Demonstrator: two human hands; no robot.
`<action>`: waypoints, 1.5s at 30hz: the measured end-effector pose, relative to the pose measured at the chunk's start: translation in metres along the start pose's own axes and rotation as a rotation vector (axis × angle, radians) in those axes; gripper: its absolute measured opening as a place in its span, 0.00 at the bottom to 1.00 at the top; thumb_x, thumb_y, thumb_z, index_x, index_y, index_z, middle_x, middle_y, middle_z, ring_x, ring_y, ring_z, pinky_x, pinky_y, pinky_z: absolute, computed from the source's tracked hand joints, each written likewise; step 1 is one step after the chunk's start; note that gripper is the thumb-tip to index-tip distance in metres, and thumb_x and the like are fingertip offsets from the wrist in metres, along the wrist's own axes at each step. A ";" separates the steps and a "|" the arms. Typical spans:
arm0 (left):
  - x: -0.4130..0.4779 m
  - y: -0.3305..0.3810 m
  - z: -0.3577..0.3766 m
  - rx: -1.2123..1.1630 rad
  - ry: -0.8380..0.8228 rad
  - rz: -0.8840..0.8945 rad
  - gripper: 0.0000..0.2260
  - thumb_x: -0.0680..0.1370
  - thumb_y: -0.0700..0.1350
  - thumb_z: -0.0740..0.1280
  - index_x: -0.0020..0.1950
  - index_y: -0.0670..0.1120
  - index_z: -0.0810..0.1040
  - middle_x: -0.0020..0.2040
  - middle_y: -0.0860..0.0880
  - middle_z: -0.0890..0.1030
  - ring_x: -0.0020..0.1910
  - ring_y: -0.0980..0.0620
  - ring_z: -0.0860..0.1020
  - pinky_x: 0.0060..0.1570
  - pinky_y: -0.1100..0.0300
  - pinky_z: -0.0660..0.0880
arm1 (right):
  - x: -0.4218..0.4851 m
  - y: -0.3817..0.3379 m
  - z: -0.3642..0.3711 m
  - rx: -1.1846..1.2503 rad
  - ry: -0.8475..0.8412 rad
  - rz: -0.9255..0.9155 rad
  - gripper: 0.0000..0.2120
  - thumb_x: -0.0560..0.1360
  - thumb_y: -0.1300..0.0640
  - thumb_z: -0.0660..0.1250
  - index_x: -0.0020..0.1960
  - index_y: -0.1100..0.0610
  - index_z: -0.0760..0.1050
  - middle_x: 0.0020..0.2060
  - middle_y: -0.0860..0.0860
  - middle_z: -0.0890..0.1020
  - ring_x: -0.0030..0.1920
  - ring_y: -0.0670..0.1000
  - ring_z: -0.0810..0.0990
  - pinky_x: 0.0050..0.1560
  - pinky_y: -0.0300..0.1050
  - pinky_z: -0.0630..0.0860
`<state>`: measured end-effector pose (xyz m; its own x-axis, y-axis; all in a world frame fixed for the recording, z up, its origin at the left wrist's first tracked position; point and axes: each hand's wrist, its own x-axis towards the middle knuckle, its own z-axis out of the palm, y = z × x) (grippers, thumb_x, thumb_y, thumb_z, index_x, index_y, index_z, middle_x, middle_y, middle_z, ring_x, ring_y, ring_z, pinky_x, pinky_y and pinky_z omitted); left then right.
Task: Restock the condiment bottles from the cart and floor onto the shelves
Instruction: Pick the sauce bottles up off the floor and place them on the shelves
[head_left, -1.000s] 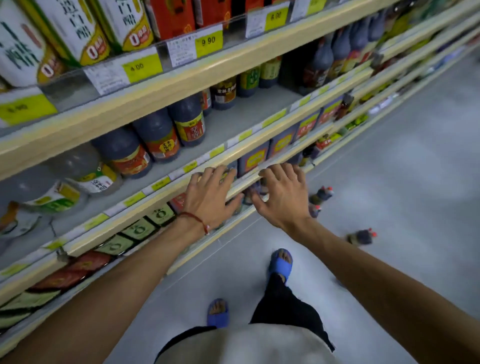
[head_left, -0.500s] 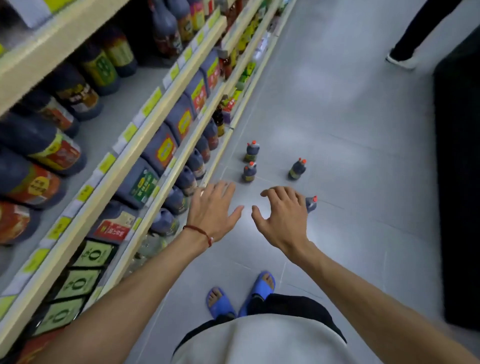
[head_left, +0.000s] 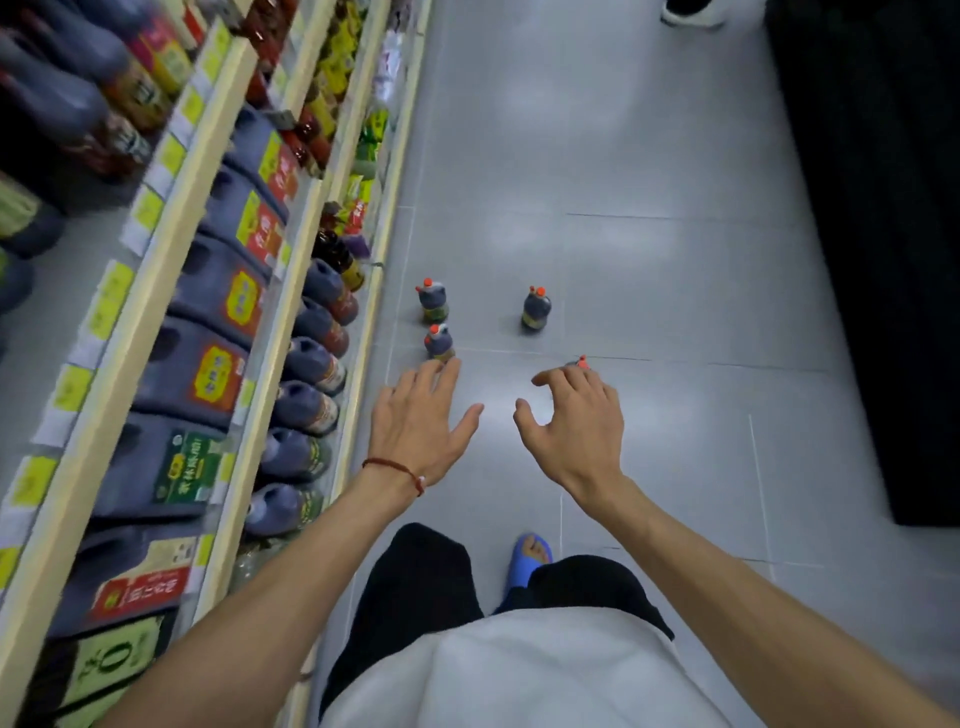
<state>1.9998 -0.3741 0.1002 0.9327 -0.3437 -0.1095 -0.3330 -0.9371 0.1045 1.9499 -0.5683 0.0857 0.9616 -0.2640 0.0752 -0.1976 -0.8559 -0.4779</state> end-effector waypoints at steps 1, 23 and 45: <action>0.010 0.002 0.002 -0.018 -0.008 0.003 0.29 0.81 0.63 0.58 0.77 0.47 0.68 0.68 0.45 0.76 0.63 0.44 0.76 0.55 0.47 0.74 | 0.005 0.004 0.001 0.008 0.004 0.026 0.21 0.74 0.41 0.63 0.55 0.54 0.82 0.51 0.49 0.84 0.56 0.54 0.80 0.57 0.51 0.72; 0.207 -0.031 0.131 -0.042 -0.338 0.444 0.28 0.81 0.62 0.58 0.76 0.46 0.68 0.68 0.45 0.75 0.63 0.43 0.75 0.59 0.47 0.74 | 0.090 0.035 0.135 0.080 0.021 0.565 0.16 0.76 0.46 0.66 0.58 0.53 0.82 0.55 0.48 0.84 0.59 0.50 0.78 0.55 0.49 0.78; 0.270 -0.031 0.556 0.018 -0.339 0.572 0.29 0.81 0.62 0.54 0.72 0.44 0.72 0.65 0.43 0.78 0.57 0.40 0.78 0.55 0.45 0.75 | 0.068 0.304 0.474 0.003 -0.089 0.552 0.18 0.76 0.44 0.65 0.60 0.53 0.81 0.57 0.48 0.83 0.62 0.51 0.77 0.53 0.43 0.69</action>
<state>2.1853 -0.4717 -0.4822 0.5139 -0.7847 -0.3466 -0.7676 -0.6010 0.2226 2.0457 -0.6359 -0.4698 0.7283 -0.6335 -0.2612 -0.6756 -0.6003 -0.4279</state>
